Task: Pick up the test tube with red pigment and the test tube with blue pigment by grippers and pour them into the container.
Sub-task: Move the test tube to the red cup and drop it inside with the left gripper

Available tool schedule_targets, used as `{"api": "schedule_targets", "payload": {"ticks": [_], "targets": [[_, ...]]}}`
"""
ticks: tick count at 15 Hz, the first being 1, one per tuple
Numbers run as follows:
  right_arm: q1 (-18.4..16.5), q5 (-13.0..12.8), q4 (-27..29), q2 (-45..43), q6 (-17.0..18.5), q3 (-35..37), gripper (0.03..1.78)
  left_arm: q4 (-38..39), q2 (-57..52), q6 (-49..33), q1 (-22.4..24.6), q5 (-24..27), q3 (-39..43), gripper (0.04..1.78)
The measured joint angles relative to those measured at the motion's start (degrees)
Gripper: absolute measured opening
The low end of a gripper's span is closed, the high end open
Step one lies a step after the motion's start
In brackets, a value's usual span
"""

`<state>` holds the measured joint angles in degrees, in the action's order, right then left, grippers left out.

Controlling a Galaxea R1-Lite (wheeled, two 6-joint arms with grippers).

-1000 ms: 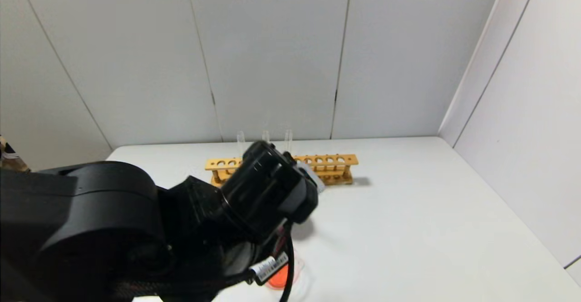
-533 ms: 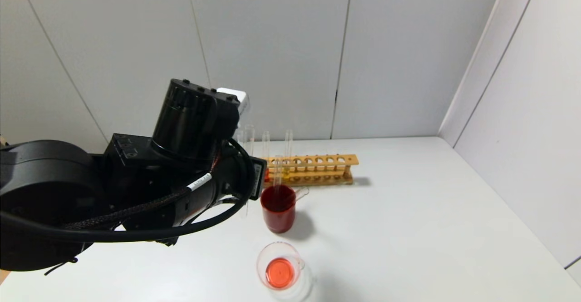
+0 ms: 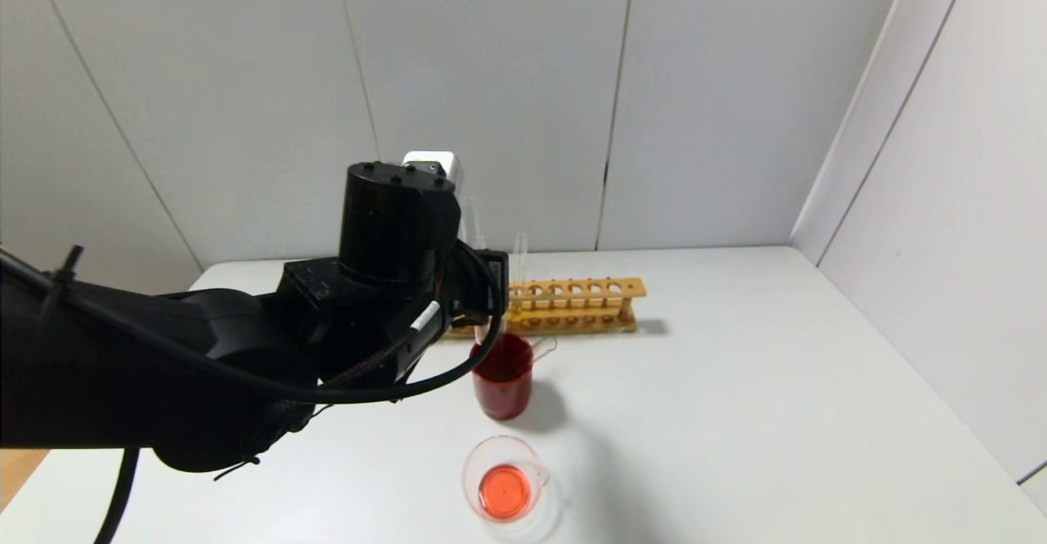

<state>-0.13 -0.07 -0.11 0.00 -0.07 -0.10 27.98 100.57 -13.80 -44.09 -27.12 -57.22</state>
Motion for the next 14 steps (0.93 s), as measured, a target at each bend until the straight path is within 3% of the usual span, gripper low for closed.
{"api": "schedule_targets", "payload": {"ticks": [14], "targets": [[0.0, 0.0, 0.0, 0.0, 0.0, 0.0, 1.74, 11.2, 9.2, -3.3, 0.7, -0.2, 6.4, 0.3]]}}
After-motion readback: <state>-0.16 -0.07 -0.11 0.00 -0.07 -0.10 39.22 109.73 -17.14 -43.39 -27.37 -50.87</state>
